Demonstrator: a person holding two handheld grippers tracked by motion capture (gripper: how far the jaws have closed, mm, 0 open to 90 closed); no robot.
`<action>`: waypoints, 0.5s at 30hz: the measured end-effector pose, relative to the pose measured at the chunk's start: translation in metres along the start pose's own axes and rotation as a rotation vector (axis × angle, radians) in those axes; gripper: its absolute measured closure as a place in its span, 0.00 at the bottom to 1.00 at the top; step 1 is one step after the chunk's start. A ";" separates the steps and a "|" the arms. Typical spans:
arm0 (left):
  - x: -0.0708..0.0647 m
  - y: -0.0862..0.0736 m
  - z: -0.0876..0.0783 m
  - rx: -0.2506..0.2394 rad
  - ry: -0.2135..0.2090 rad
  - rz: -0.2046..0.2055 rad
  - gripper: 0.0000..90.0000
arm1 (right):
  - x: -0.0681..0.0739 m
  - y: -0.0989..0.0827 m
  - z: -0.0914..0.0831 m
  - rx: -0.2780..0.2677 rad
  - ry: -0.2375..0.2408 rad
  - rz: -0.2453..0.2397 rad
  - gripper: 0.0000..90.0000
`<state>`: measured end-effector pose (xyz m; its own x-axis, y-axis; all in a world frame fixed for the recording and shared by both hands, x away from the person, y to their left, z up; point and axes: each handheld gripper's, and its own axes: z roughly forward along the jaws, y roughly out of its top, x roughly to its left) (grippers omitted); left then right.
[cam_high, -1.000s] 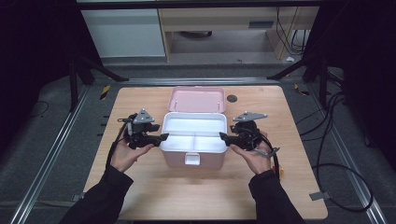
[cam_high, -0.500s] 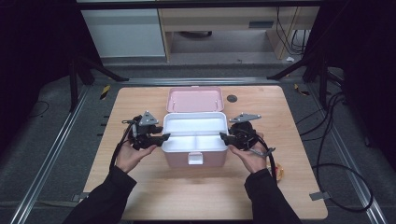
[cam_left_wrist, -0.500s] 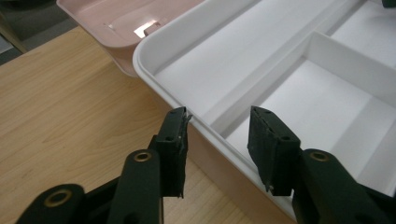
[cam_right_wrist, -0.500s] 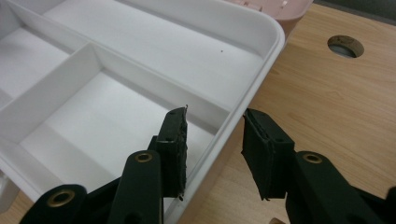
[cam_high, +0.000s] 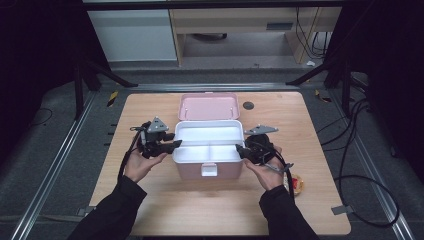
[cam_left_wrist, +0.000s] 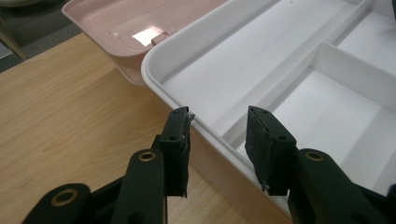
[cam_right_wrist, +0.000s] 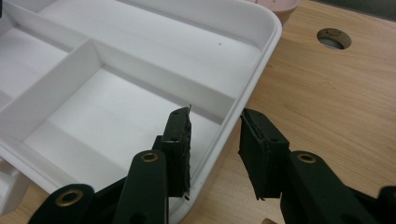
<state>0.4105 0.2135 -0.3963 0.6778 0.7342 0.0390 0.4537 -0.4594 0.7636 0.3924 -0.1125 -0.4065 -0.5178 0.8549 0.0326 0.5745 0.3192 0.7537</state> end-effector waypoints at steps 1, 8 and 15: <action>0.001 0.000 0.001 -0.001 0.000 -0.003 0.67 | 0.001 0.000 0.000 0.002 -0.003 0.002 0.71; 0.004 0.003 0.003 0.006 -0.006 0.008 0.67 | 0.006 -0.001 -0.001 0.014 -0.032 0.009 0.72; 0.007 0.003 0.003 0.010 -0.018 0.017 0.67 | 0.009 -0.001 -0.002 0.013 -0.042 0.016 0.72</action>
<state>0.4183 0.2154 -0.3953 0.6959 0.7170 0.0403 0.4476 -0.4770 0.7564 0.3854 -0.1060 -0.4059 -0.4818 0.8761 0.0168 0.5907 0.3105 0.7448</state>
